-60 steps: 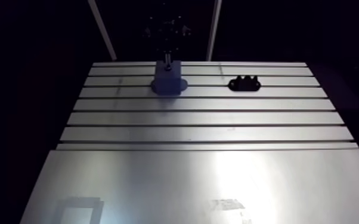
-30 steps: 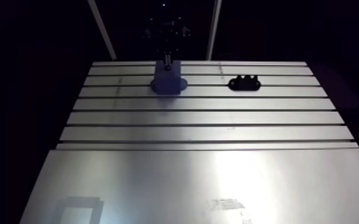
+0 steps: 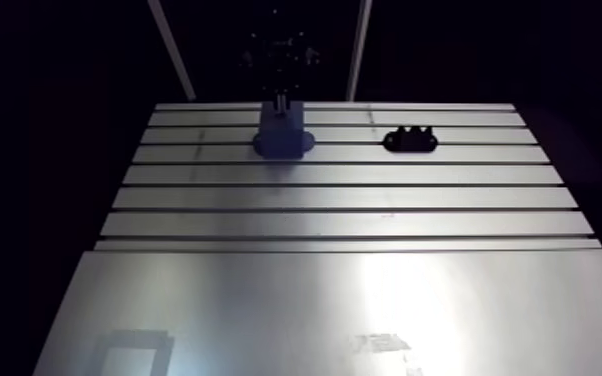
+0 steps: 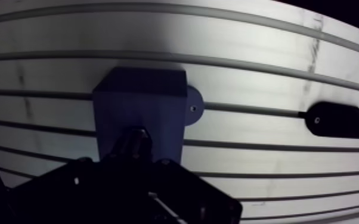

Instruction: Pick up the M10 bolt and insert it into the hex recess until seated.

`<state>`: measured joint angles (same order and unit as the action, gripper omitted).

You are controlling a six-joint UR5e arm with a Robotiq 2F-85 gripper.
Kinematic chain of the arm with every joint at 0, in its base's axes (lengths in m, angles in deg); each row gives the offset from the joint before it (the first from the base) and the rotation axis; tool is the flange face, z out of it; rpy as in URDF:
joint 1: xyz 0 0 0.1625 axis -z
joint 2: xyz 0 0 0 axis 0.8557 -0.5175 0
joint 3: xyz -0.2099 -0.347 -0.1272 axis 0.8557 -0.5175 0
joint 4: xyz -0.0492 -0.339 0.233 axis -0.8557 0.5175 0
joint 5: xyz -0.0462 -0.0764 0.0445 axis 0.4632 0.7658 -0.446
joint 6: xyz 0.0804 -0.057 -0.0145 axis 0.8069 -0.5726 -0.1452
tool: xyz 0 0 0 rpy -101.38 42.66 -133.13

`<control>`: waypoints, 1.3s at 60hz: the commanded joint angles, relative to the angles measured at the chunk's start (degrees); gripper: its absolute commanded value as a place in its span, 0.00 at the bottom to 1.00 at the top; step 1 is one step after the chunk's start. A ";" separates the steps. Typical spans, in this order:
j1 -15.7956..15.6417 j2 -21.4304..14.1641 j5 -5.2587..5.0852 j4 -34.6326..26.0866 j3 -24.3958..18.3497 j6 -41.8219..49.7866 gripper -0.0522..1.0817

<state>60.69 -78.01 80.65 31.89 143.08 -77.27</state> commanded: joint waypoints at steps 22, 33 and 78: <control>-0.17 0.00 0.06 0.00 0.39 -0.01 1.00; -0.26 0.00 0.06 0.00 0.39 -0.01 1.00; -0.27 0.00 0.06 0.00 0.39 -0.18 1.00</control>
<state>60.47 -78.01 80.77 31.90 143.51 -77.37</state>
